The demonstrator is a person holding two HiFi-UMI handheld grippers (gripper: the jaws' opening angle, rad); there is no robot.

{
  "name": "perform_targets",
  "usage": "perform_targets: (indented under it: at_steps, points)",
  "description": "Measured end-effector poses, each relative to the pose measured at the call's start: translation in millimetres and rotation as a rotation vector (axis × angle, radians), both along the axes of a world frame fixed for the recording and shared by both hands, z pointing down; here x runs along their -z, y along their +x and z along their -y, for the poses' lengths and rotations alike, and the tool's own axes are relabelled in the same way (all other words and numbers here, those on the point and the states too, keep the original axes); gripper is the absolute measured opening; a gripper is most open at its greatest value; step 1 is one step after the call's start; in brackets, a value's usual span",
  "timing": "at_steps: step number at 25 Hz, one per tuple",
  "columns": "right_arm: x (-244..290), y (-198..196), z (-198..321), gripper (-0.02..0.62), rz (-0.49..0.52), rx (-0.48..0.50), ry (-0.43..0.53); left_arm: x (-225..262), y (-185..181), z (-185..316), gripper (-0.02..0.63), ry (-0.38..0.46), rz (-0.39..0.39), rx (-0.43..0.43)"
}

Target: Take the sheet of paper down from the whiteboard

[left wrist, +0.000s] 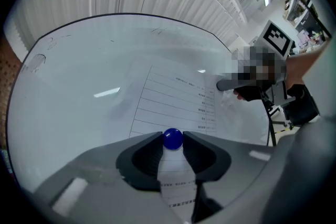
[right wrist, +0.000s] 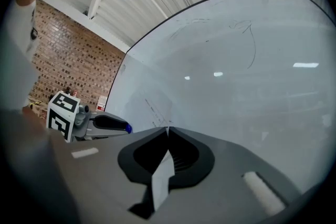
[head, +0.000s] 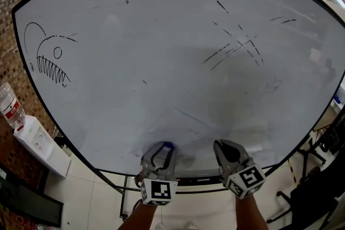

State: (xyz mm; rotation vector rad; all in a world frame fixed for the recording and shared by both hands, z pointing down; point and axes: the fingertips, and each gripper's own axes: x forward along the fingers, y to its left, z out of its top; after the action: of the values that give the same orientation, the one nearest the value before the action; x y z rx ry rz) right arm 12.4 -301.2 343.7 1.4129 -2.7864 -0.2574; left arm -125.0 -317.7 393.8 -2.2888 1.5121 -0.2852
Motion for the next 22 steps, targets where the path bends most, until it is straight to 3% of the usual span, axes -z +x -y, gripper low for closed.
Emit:
perform_targets:
  at_steps: [8, 12, 22]
  points:
    - [-3, 2, -4, 0.006, 0.015, 0.006, 0.002, -1, 0, -3, 0.126, -0.062, -0.064, -0.097]
    - [-16, 7, -7, 0.007, -0.007, 0.009, -0.021, -3, -1, -11, 0.126, -0.095, -0.142, -0.139]
    - [-86, 48, -36, 0.006, -0.008, -0.035, -0.193, -77, -61, -33, 0.127, -0.272, -0.194, -0.073]
